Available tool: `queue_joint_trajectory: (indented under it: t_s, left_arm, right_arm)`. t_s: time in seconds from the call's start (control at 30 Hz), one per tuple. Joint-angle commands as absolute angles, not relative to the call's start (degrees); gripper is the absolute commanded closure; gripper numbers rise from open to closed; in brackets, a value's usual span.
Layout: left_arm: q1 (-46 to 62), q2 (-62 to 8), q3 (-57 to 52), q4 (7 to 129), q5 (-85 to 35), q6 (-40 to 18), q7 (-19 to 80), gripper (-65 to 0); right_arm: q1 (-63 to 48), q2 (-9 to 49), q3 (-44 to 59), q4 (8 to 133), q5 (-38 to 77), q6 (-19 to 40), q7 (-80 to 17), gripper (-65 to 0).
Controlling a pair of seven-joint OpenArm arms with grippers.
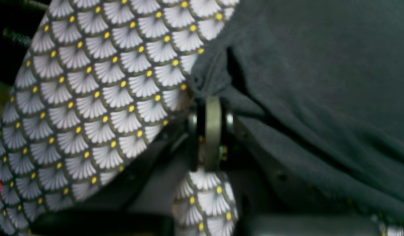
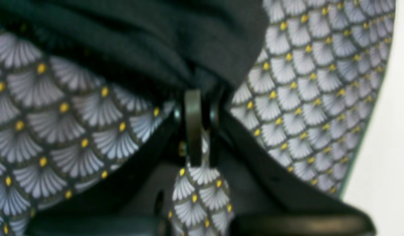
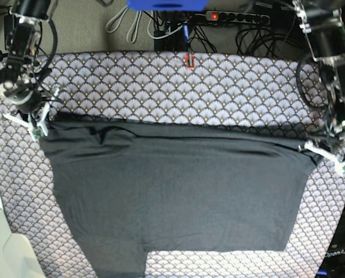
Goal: Fold the T-shirt properly
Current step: 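Pull the gripped edge away from the hem with both grippers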
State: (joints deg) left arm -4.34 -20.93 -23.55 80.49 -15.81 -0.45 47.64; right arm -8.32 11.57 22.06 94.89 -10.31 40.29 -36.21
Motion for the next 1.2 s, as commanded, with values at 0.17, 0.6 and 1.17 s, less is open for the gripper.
queue_joint_trajectory:
  t_s: [0.17, 0.6, 1.17]
  left_arm:
    - [1.27, -22.37, -31.25, 90.68, -15.43, 0.13, 52.70, -0.4]
    - [15.69, -22.46, -37.32, 103.78, -15.43, 0.04, 56.48, -0.4]
    - [18.15, -23.96, -36.97, 104.48, -15.52, 0.04, 56.48, -0.4]
  right_arm:
    - [-14.29, 12.53, 22.46, 102.64, -10.51, 40.00, -36.18, 0.0]
    - [-26.51, 12.53, 23.52, 113.19, -10.51, 40.00, -35.82, 0.0]
    - [-23.43, 12.53, 31.78, 114.86, -10.51, 40.00, -35.91, 0.0]
